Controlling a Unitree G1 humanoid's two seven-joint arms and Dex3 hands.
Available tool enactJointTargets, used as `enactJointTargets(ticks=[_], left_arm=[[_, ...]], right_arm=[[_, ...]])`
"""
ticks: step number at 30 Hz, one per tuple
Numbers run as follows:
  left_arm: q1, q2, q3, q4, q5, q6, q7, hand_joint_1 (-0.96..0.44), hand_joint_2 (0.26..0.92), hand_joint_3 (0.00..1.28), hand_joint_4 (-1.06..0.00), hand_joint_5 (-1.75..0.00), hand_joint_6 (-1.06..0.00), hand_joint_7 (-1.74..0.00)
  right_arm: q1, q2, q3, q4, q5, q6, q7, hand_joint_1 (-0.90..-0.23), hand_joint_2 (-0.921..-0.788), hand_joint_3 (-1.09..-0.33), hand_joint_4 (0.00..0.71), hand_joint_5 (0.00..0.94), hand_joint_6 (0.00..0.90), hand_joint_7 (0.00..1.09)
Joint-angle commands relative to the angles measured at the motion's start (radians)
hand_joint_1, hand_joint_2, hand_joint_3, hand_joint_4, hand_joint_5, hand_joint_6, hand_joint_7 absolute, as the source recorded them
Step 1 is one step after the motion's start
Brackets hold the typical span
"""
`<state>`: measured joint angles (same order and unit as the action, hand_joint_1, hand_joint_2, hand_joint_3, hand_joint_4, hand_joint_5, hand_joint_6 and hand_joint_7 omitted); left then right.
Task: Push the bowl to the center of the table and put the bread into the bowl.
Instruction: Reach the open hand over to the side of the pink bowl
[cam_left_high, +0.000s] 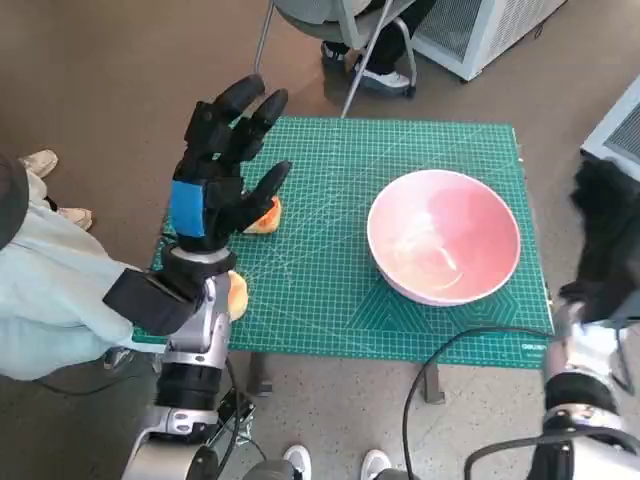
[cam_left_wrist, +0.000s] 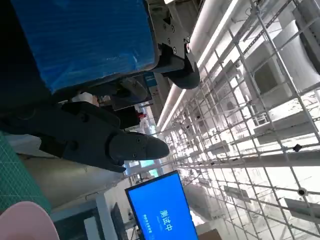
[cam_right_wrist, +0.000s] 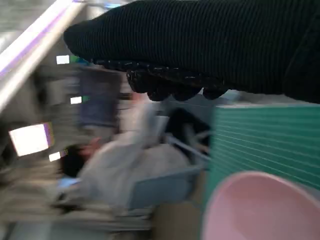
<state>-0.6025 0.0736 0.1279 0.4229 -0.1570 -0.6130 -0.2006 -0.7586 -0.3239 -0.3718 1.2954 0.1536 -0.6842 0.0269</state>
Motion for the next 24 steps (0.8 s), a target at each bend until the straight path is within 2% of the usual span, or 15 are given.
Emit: enactJointTargets(ticks=[1, 7, 13, 16, 24], left_arm=[[0.007, 0.022, 0.002, 0.000, 0.007, 0.005, -0.006, -0.32, 0.921, 0.23, -0.54, -0.04, -0.21, -0.41], [0.023, 0.042, 0.009, -0.016, -0.006, 0.012, -0.021, -0.33, 0.921, 0.25, -0.53, -0.02, -0.22, -0.33], [0.033, 0.055, 0.013, -0.027, -0.007, 0.019, -0.020, -0.33, 0.921, 0.26, -0.54, -0.01, -0.23, -0.28], [0.043, 0.063, 0.019, -0.035, -0.007, 0.020, -0.019, -0.32, 0.921, 0.26, -0.54, -0.01, -0.25, -0.25], [0.066, 0.080, 0.030, -0.064, -0.011, 0.036, -0.014, -0.31, 0.921, 0.26, -0.55, -0.01, -0.28, -0.21]], right_arm=[[0.026, 0.046, -0.019, 0.025, 0.015, 0.066, -0.008, -0.495, -0.921, -0.902, 0.292, 0.007, 0.152, 0.51], [0.003, 0.098, -0.087, 0.033, 0.082, 0.141, 0.054, -0.506, -0.921, -0.893, 0.280, 0.003, 0.162, 0.50], [-0.022, 0.127, -0.126, 0.034, 0.118, 0.183, 0.079, -0.529, -0.921, -0.891, 0.277, 0.003, 0.163, 0.50], [-0.047, 0.153, -0.164, 0.036, 0.159, 0.212, 0.099, -0.532, -0.921, -0.890, 0.266, 0.002, 0.166, 0.51], [-0.103, 0.193, -0.229, 0.041, 0.222, 0.274, 0.102, -0.503, -0.921, -0.897, 0.265, 0.004, 0.191, 0.53]])
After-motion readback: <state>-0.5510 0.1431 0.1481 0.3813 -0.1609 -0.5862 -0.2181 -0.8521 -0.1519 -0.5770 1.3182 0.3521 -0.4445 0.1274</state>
